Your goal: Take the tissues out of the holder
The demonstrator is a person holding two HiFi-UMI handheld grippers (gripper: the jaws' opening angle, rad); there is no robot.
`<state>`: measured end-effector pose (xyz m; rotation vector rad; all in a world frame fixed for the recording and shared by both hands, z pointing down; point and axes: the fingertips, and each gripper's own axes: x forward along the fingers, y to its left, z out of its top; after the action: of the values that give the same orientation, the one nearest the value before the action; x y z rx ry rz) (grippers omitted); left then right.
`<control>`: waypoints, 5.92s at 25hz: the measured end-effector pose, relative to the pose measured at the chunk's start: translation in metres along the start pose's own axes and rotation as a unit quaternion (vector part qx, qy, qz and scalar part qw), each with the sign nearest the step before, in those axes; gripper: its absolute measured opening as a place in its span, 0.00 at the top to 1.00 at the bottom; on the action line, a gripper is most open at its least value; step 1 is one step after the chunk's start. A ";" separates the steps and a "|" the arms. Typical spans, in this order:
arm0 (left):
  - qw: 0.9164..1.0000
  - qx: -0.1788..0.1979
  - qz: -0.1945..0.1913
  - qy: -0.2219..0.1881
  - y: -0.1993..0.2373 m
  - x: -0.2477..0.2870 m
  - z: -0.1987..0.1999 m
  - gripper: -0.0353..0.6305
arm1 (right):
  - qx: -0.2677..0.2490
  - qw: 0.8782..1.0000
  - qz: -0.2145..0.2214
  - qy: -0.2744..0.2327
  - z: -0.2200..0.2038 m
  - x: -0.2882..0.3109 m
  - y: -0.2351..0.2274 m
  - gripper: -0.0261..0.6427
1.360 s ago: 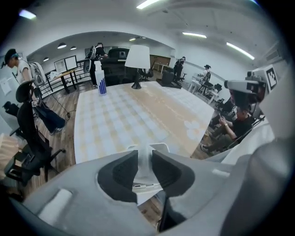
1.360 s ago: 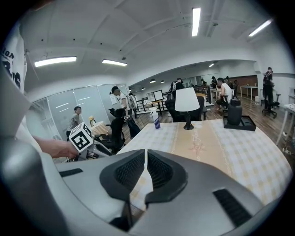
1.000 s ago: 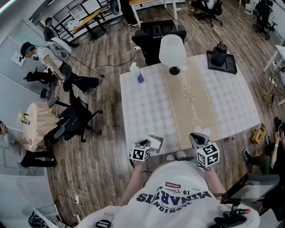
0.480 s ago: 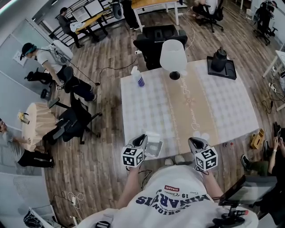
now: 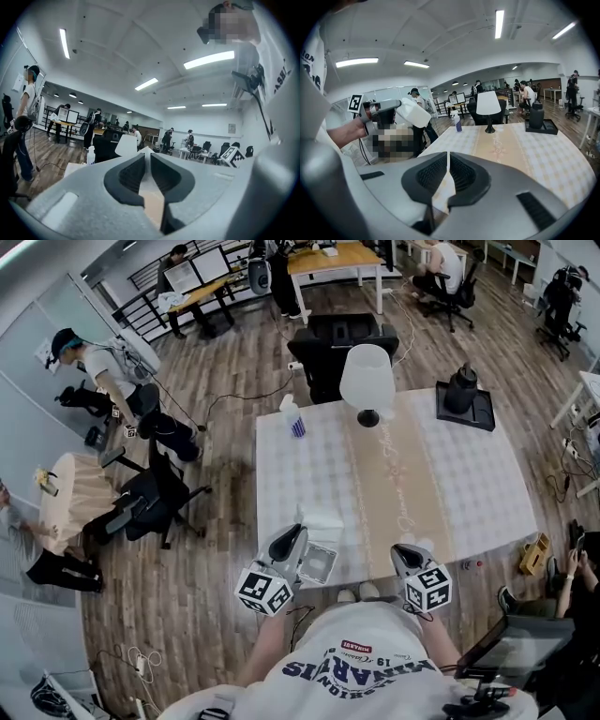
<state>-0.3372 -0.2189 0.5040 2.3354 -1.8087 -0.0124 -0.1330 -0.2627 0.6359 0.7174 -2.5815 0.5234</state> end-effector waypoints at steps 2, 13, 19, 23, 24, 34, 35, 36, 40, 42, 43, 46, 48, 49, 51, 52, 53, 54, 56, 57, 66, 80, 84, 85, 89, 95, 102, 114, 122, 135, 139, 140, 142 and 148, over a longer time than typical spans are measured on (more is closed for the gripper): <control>1.000 0.006 -0.005 -0.014 -0.006 0.000 0.011 0.88 | -0.002 1.000 0.002 0.000 0.002 0.000 0.001 0.94; 1.000 0.009 -0.012 -0.002 -0.018 0.003 0.008 0.89 | -0.005 1.000 0.004 0.004 0.000 -0.007 -0.001 0.94; 1.000 0.010 -0.018 0.014 -0.022 0.014 -0.001 0.89 | 0.000 1.000 -0.001 -0.003 -0.001 -0.011 -0.006 0.94; 0.999 0.013 -0.034 0.032 -0.027 0.035 -0.015 0.89 | 0.014 1.000 -0.024 -0.012 -0.004 -0.025 -0.017 0.94; 0.999 0.012 -0.039 0.037 -0.028 0.042 -0.020 0.89 | 0.019 0.999 -0.033 -0.015 -0.005 -0.030 -0.021 0.94; 0.991 0.015 -0.098 0.091 -0.042 0.118 -0.082 0.89 | 0.086 0.983 -0.156 -0.046 -0.043 -0.102 -0.071 0.94; 0.990 0.012 -0.104 0.096 -0.045 0.127 -0.089 0.89 | 0.092 0.980 -0.168 -0.050 -0.046 -0.110 -0.074 0.94; 0.989 0.010 -0.111 0.101 -0.048 0.137 -0.095 0.89 | 0.098 0.978 -0.179 -0.052 -0.050 -0.118 -0.077 0.95; 0.982 0.012 -0.138 0.125 -0.065 0.177 -0.121 0.89 | 0.122 0.966 -0.218 -0.059 -0.065 -0.148 -0.079 0.94; 0.979 0.012 -0.148 0.137 -0.076 0.194 -0.135 0.89 | 0.132 0.962 -0.231 -0.059 -0.072 -0.159 -0.080 0.94; 0.978 0.013 -0.151 0.143 -0.082 0.202 -0.143 0.89 | 0.135 0.961 -0.235 -0.058 -0.074 -0.164 -0.080 0.94; 0.974 0.017 -0.159 0.157 -0.099 0.220 -0.170 0.89 | 0.141 0.958 -0.245 -0.058 -0.079 -0.173 -0.080 0.94; 0.973 0.020 -0.160 0.168 -0.107 0.228 -0.191 0.89 | 0.141 0.957 -0.246 -0.056 -0.081 -0.175 -0.079 0.95; 0.972 0.019 -0.158 0.173 -0.108 0.231 -0.202 0.89 | 0.140 0.958 -0.245 -0.055 -0.082 -0.174 -0.079 0.95; 0.971 0.014 -0.149 0.185 -0.107 0.234 -0.224 0.89 | 0.136 0.959 -0.242 -0.052 -0.080 -0.172 -0.078 0.95; 0.971 0.010 -0.143 0.191 -0.105 0.234 -0.234 0.89 | 0.135 0.960 -0.241 -0.052 -0.078 -0.171 -0.077 0.94; 0.971 0.007 -0.137 0.197 -0.103 0.233 -0.243 0.89 | 0.134 0.960 -0.239 -0.051 -0.077 -0.169 -0.076 0.94; 0.970 0.006 -0.133 0.203 -0.101 0.230 -0.253 0.89 | 0.133 0.961 -0.237 -0.050 -0.076 -0.168 -0.075 0.95; 0.968 0.010 -0.127 0.218 -0.099 0.221 -0.273 0.89 | 0.131 0.963 -0.232 -0.046 -0.076 -0.165 -0.073 0.94; 0.966 0.013 -0.124 0.227 -0.098 0.216 -0.282 0.89 | 0.131 0.963 -0.230 -0.045 -0.076 -0.164 -0.073 0.94; 0.952 0.021 -0.055 0.299 -0.063 0.163 -0.325 0.89 | 0.123 0.970 -0.206 -0.038 -0.067 -0.144 -0.074 0.94; 0.920 -0.039 -0.073 0.383 -0.055 0.143 -0.343 0.89 | 0.086 0.985 -0.145 -0.030 -0.039 -0.097 -0.063 0.94; 0.915 -0.057 -0.101 0.386 -0.059 0.143 -0.328 0.85 | 0.081 0.987 -0.138 -0.027 -0.035 -0.091 -0.062 0.94; 0.915 -0.051 -0.103 0.386 -0.059 0.143 -0.323 0.83 | 0.079 0.987 -0.135 -0.027 -0.034 -0.089 -0.061 0.94; 0.918 -0.005 -0.115 0.380 -0.063 0.145 -0.294 0.73 | 0.071 0.989 -0.123 -0.028 -0.029 -0.081 -0.056 0.94; 0.947 0.027 -0.130 0.293 -0.073 0.142 -0.206 0.66 | 0.038 0.995 -0.090 -0.027 -0.011 -0.061 -0.042 0.94; 0.988 0.042 -0.091 0.120 -0.072 0.106 -0.073 0.66 | -0.015 0.998 -0.030 -0.054 0.045 -0.038 -0.010 0.94; 0.996 0.090 -0.010 -0.018 -0.054 0.017 0.027 0.66 | -0.079 0.987 0.084 -0.111 0.127 0.007 0.071 0.94; 0.993 0.097 0.071 -0.018 -0.033 -0.034 0.026 0.95 | -0.110 0.976 0.143 -0.121 0.140 0.021 0.118 0.95; 0.991 0.070 0.110 -0.029 -0.016 -0.038 0.028 0.95 | -0.144 0.970 0.159 -0.114 0.146 0.028 0.122 0.95; 0.992 0.057 0.113 -0.024 -0.013 -0.037 0.022 0.95 | -0.144 0.969 0.164 -0.116 0.145 0.028 0.123 0.95; 0.992 0.056 0.114 -0.024 -0.014 -0.037 0.022 0.95 | -0.144 0.969 0.164 -0.116 0.145 0.027 0.122 0.95; 0.992 0.059 0.112 -0.024 -0.017 -0.037 0.024 0.95 | -0.144 0.969 0.164 -0.116 0.145 0.026 0.120 0.95; 0.992 0.066 0.102 -0.031 -0.024 -0.037 0.028 0.95 | -0.142 0.969 0.164 -0.117 0.145 0.027 0.122 0.95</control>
<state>-0.3272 -0.1813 0.4690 2.2442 -2.1323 0.0678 -0.2624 -0.2414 0.4965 0.2696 -2.9342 0.1594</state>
